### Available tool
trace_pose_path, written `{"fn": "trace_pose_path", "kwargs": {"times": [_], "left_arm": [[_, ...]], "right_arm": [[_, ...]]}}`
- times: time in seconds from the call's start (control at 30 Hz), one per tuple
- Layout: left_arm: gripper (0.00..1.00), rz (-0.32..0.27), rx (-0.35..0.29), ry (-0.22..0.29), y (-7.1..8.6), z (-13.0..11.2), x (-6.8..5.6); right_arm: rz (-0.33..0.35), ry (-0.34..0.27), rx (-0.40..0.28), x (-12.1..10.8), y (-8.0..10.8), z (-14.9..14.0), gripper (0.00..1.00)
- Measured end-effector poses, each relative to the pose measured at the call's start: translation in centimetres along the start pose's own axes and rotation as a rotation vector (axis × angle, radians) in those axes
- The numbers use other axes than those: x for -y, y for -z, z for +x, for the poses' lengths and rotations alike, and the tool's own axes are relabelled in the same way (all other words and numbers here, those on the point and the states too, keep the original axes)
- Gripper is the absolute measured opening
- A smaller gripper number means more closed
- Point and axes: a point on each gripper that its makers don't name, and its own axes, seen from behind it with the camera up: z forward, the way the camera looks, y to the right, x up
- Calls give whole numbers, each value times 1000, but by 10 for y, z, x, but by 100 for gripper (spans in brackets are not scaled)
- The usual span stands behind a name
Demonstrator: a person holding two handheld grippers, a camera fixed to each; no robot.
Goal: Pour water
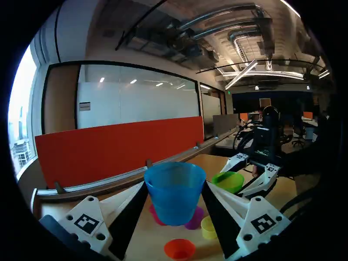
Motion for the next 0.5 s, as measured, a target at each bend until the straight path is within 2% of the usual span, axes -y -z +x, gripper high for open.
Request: {"fn": "trace_pose_path", "kwargs": {"times": [0.5], "left_arm": [[84, -13, -28, -86, 2, 0, 1]], "right_arm": [[63, 6, 11, 16, -15, -7, 91]]}}
